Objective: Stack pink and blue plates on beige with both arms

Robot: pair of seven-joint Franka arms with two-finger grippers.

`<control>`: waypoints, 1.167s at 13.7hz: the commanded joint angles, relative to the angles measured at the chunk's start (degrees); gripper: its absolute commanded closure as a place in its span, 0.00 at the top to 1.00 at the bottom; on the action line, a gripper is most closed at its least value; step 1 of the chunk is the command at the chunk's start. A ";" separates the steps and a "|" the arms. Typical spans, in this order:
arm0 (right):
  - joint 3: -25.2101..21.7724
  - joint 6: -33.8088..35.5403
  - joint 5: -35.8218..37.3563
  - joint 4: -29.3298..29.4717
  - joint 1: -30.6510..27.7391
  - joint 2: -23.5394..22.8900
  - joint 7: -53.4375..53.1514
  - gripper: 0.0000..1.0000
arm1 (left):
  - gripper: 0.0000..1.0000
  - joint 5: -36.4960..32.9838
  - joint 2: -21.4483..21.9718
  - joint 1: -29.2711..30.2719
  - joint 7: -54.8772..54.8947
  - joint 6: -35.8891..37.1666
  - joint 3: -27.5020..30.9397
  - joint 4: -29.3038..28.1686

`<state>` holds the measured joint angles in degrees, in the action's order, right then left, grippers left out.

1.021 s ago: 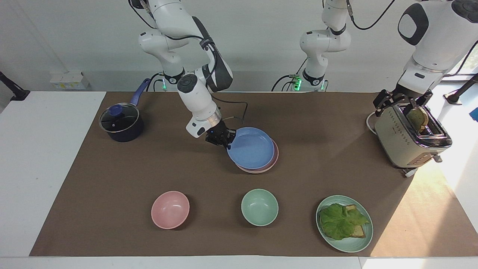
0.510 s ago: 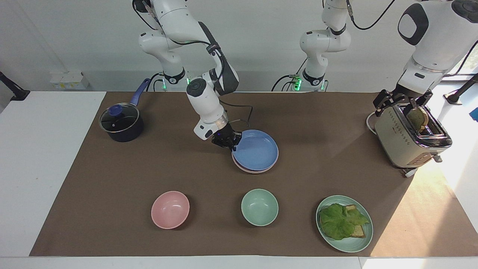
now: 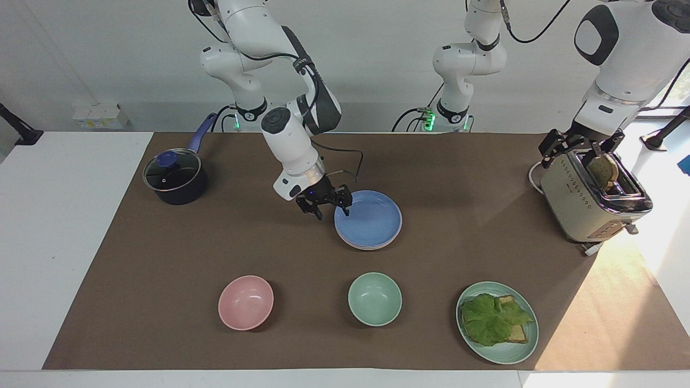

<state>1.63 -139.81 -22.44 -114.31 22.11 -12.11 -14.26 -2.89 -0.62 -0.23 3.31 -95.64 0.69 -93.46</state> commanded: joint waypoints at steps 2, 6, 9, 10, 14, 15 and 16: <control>-0.05 10.22 9.74 0.75 -9.00 7.79 -1.30 1.00 | 1.00 0.61 1.67 -0.04 -0.68 -0.51 -0.07 -1.99; 0.04 23.84 20.06 6.28 -16.73 12.36 -0.59 1.00 | 1.00 0.61 1.67 -0.04 -0.76 -0.51 -0.07 -1.99; -0.14 35.80 20.68 12.43 -20.78 13.87 0.02 1.00 | 1.00 0.70 1.67 -0.04 -0.76 -0.51 -0.07 -1.99; -0.14 38.88 22.16 15.23 -21.75 13.78 1.15 1.00 | 1.00 0.70 1.67 -0.04 -0.77 -0.42 -0.07 -1.99; 0.04 49.51 25.25 25.17 -23.33 11.68 4.15 1.00 | 1.00 0.96 1.67 -0.13 -0.77 -0.51 -0.07 -1.99; -0.05 52.24 25.25 28.24 -23.60 10.54 4.33 1.00 | 1.00 0.96 1.67 -0.13 -0.77 -0.51 -0.07 -1.99; -0.05 54.79 25.25 31.14 -23.60 9.40 4.50 1.00 | 1.00 0.96 1.67 -0.13 -0.68 -0.51 -0.07 -1.99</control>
<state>0.95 -89.99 1.57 -90.56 -0.37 1.35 -11.20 -2.63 -0.62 -0.25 3.28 -95.64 0.59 -93.46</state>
